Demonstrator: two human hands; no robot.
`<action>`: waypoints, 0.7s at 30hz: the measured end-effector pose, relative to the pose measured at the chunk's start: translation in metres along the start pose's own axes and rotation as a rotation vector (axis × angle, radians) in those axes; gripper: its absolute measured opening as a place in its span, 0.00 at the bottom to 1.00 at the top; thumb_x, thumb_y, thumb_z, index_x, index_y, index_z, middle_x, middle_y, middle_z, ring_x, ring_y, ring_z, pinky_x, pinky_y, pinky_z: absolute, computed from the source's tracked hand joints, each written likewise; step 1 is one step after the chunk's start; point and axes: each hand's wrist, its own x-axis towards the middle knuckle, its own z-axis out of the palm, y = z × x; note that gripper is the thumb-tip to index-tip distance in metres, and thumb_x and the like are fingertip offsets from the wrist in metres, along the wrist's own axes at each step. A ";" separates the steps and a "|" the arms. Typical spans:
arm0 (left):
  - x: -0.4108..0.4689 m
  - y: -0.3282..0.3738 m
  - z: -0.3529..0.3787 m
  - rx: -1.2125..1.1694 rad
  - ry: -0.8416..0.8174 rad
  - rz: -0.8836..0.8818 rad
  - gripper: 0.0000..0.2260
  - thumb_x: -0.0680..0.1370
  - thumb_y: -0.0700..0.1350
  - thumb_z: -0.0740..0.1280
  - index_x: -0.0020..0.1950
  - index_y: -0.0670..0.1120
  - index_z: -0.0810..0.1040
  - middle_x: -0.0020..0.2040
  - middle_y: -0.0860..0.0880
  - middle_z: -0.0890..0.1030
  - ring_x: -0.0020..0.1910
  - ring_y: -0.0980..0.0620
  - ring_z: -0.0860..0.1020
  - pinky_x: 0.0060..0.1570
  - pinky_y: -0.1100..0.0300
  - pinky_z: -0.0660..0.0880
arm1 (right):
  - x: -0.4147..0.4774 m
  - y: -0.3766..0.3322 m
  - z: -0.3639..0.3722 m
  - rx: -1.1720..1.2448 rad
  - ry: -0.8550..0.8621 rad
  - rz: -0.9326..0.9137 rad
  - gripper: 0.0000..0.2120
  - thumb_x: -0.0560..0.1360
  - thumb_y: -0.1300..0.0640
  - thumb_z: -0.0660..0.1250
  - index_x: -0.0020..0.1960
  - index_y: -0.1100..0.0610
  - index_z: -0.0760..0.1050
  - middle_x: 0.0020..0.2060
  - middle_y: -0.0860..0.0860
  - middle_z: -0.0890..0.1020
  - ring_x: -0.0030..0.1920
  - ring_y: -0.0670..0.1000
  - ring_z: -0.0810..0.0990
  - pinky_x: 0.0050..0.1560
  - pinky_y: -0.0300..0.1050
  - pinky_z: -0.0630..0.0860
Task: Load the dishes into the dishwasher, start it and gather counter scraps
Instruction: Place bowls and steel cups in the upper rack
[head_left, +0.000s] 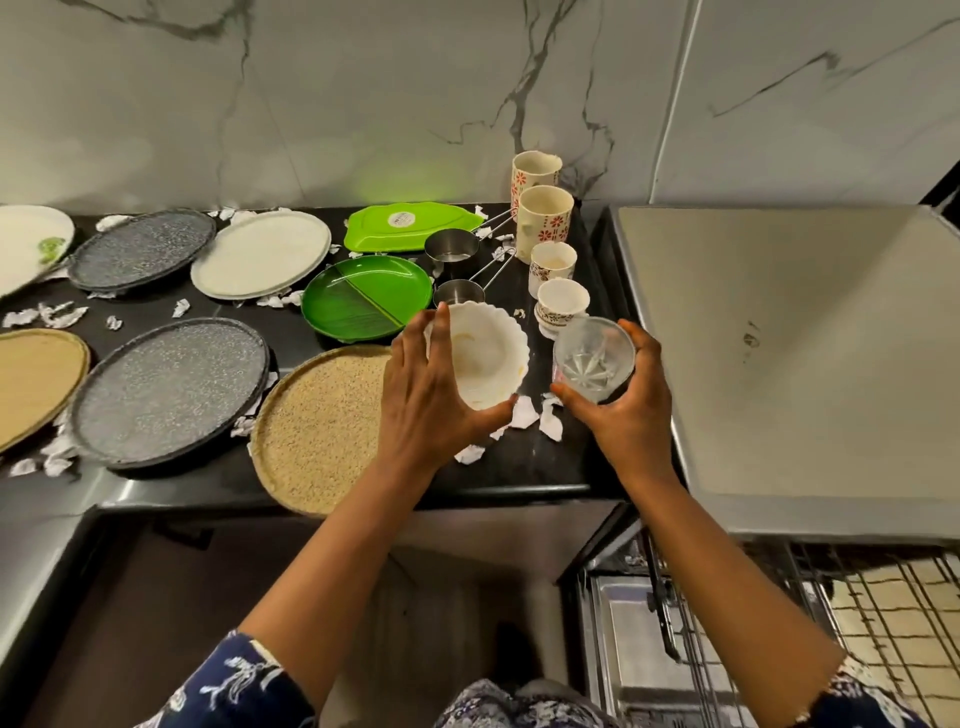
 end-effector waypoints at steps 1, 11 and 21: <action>-0.009 0.001 -0.008 0.013 0.005 0.019 0.50 0.63 0.71 0.61 0.76 0.41 0.57 0.71 0.39 0.64 0.70 0.41 0.63 0.69 0.51 0.60 | -0.008 -0.006 -0.006 0.001 0.023 -0.012 0.42 0.63 0.50 0.79 0.70 0.57 0.62 0.65 0.53 0.71 0.64 0.49 0.70 0.62 0.35 0.69; -0.169 0.029 -0.055 -0.031 -0.115 0.065 0.49 0.61 0.68 0.61 0.76 0.43 0.56 0.72 0.40 0.61 0.70 0.40 0.60 0.69 0.46 0.60 | -0.160 -0.017 -0.080 0.062 0.085 0.108 0.41 0.62 0.51 0.79 0.68 0.55 0.63 0.63 0.49 0.71 0.62 0.47 0.71 0.62 0.39 0.70; -0.299 0.078 0.007 -0.091 -0.311 0.108 0.47 0.63 0.67 0.63 0.74 0.39 0.61 0.67 0.37 0.65 0.67 0.44 0.59 0.67 0.50 0.61 | -0.298 0.051 -0.149 -0.033 0.035 0.424 0.42 0.60 0.44 0.77 0.68 0.51 0.63 0.62 0.51 0.73 0.61 0.51 0.73 0.61 0.53 0.73</action>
